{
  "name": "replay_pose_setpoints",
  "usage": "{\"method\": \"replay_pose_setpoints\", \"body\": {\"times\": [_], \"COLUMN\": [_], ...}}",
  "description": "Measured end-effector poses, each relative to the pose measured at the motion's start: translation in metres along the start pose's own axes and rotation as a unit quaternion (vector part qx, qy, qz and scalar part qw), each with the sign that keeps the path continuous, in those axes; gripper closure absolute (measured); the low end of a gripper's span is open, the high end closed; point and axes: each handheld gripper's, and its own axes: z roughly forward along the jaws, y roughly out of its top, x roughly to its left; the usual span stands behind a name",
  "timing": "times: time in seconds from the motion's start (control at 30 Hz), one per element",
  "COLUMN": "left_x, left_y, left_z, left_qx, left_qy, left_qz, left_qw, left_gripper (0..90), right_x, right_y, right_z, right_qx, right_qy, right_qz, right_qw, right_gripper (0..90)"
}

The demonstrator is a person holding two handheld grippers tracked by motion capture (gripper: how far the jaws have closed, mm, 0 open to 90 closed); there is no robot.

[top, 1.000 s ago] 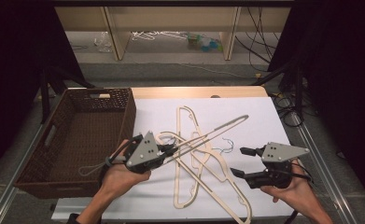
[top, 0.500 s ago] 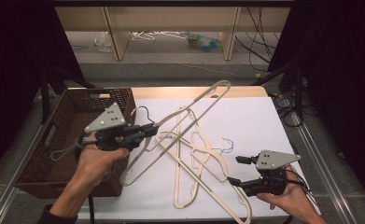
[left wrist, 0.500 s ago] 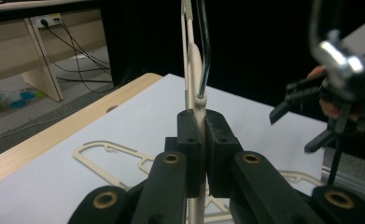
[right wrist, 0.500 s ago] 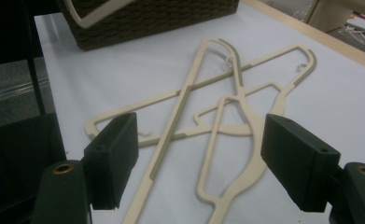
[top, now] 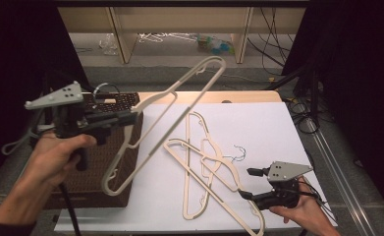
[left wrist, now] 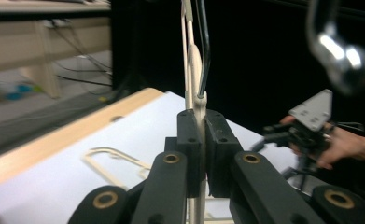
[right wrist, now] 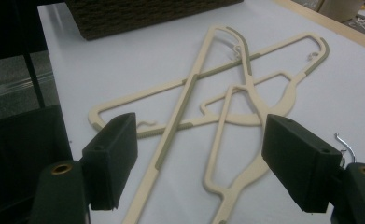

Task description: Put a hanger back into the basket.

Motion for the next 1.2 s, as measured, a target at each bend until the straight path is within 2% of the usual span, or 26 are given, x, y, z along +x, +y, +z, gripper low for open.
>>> {"method": "replay_pose_setpoints", "body": {"times": [0.03,0.07,0.1,0.13,0.2,0.23,0.27,0.3,0.4,0.43,0.53,0.57,0.63,0.7,0.8,0.87,0.9,0.97,1.13,1.2], "left_x": [0.005,0.015,0.020,0.020,0.036,0.050,0.050,0.057,0.075,0.087,0.098,0.098,0.107,0.109,0.118,0.120,0.125,0.130,0.141,0.142], "left_y": [0.003,0.006,0.006,0.006,0.002,-0.006,-0.006,-0.011,-0.023,-0.032,-0.043,-0.043,-0.054,-0.056,-0.069,-0.073,-0.080,-0.088,-0.107,-0.113], "left_z": [-0.006,-0.018,-0.023,-0.023,-0.034,-0.041,-0.041,-0.044,-0.052,-0.056,-0.062,-0.062,-0.065,-0.065,-0.066,-0.065,-0.064,-0.062,-0.057,-0.054], "left_qx": [-0.001,-0.001,-0.002,-0.002,-0.002,0.003,0.003,0.009,0.014,0.015,0.026,0.026,0.041,0.044,0.065,0.070,0.085,0.100,0.120,0.126], "left_qy": [0.013,0.046,0.057,0.057,0.086,0.104,0.104,0.113,0.133,0.143,0.152,0.152,0.161,0.161,0.166,0.168,0.175,0.182,0.182,0.179], "left_qz": [0.005,0.016,0.017,0.017,0.028,0.029,0.029,0.030,0.024,0.022,0.032,0.032,0.037,0.040,0.052,0.050,0.051,0.050,0.036,0.028], "left_qw": [0.9999,0.9988,0.9982,0.9982,0.9959,0.9941,0.9941,0.9931,0.9908,0.9893,0.9875,0.9875,0.9854,0.9851,0.9827,0.9821,0.9795,0.9770,0.9752,0.9754], "left_gripper": [85.8,85.8,85.8,85.8,85.8,85.8,85.8,85.8,85.8,85.8,85.8,85.8,85.8,85.8,85.8,85.7,85.8,85.8,85.8,85.8], "right_x": [0.000,0.000,0.000,0.000,0.001,0.001,0.001,0.001,0.000,0.001,0.001,0.001,0.001,0.001,0.002,0.002,0.003,0.003,0.003,0.003], "right_y": [-0.001,-0.002,-0.002,-0.002,-0.003,-0.004,-0.004,-0.005,-0.005,-0.006,-0.006,-0.006,-0.007,-0.007,-0.007,-0.007,-0.007,-0.008,-0.009,-0.009], "right_z": [0.000,0.001,0.001,0.001,0.003,0.003,0.003,0.004,0.005,0.006,0.006,0.006,0.007,0.007,0.008,0.008,0.008,0.009,0.011,0.011], "right_qx": [0.001,0.003,0.003,0.003,-0.001,0.004,0.004,0.006,0.008,0.008,0.008,0.008,0.009,0.010,0.012,0.012,0.013,0.014,0.019,0.019], "right_qy": [0.000,0.001,-0.002,-0.002,-0.004,-0.004,-0.004,-0.007,-0.006,-0.007,-0.005,-0.005,-0.005,-0.005,0.000,0.000,0.001,0.002,0.006,0.007], "right_qz": [0.001,-0.001,-0.002,-0.002,-0.002,0.002,0.002,0.006,0.007,0.008,0.006,0.006,0.006,0.007,0.006,0.006,0.005,0.005,0.002,0.002], "right_qw": [1.0000,1.0000,1.0000,1.0000,1.0000,1.0000,1.0000,0.9999,0.9999,0.9999,0.9999,0.9999,0.9999,0.9999,0.9999,0.9999,0.9999,0.9999,0.9998,0.9998], "right_gripper": [27.9,27.5,26.9,26.9,25.7,23.9,23.9,21.0,20.9,20.9,21.0,21.0,21.0,21.0,21.0,21.0,21.0,21.0,21.1,21.1]}}
